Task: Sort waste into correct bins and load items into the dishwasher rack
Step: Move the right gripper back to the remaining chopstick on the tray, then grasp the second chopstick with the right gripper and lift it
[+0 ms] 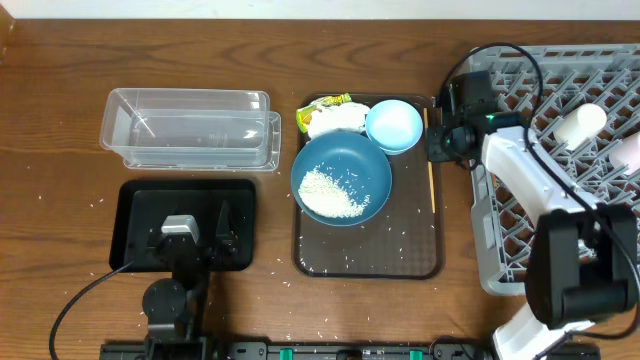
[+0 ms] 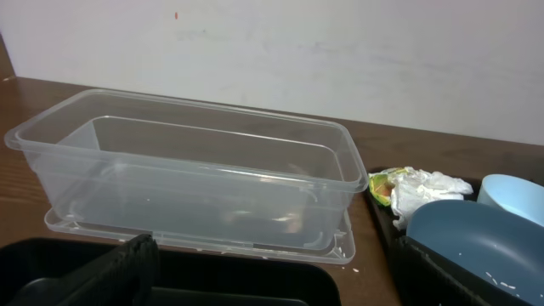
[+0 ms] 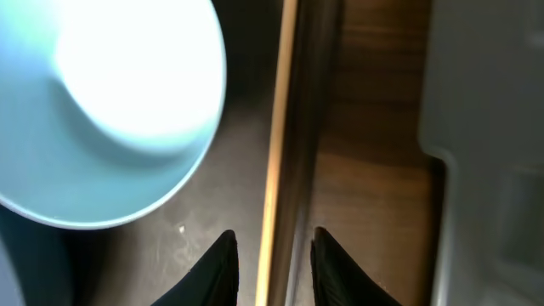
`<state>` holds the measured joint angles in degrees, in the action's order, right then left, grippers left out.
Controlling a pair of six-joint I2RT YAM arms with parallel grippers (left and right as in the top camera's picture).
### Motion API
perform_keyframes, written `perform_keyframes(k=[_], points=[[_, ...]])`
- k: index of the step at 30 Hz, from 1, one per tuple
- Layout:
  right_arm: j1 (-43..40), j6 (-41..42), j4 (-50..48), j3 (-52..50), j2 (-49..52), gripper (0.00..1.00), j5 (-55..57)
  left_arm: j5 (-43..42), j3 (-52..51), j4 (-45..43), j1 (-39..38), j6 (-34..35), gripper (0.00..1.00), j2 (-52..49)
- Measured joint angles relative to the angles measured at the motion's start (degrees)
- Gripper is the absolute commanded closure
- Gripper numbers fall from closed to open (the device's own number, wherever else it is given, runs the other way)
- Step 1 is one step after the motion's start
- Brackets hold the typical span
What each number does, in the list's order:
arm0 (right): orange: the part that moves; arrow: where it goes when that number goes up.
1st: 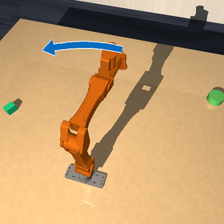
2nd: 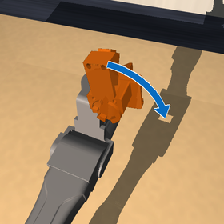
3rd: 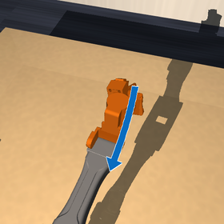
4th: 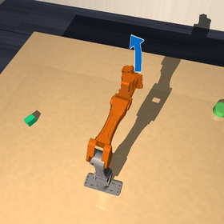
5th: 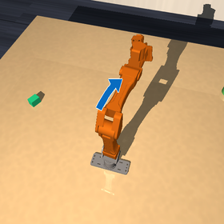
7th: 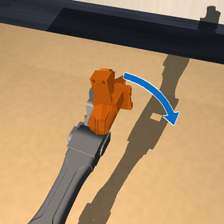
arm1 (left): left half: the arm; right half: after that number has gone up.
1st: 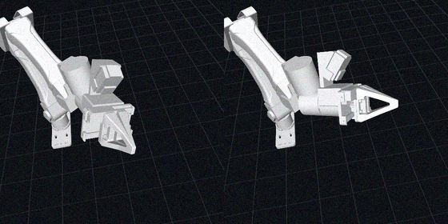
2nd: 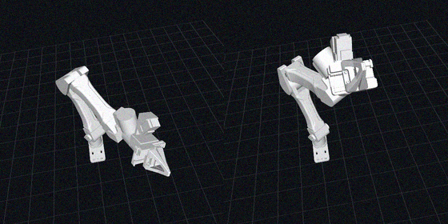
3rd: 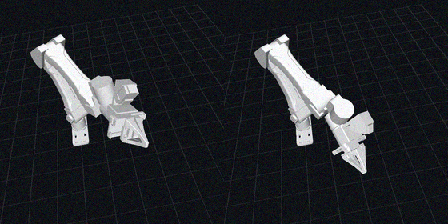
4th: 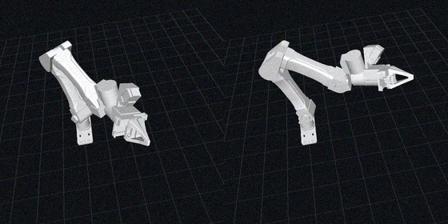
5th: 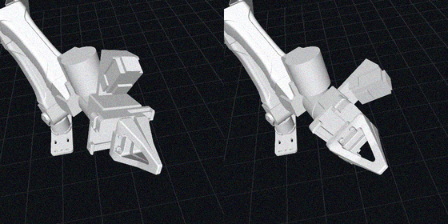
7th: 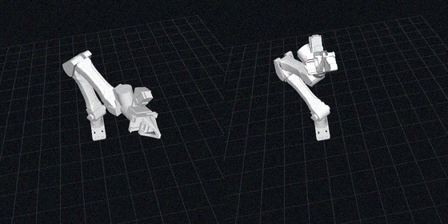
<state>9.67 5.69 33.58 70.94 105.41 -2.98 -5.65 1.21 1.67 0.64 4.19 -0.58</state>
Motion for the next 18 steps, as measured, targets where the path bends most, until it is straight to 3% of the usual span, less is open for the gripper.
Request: perform_keyframes(k=[18], points=[[1.7,0.0,-3.3,0.0,5.6,0.75,-0.2,0.0,0.0,0.0,0.0,0.0,0.11,0.0]])
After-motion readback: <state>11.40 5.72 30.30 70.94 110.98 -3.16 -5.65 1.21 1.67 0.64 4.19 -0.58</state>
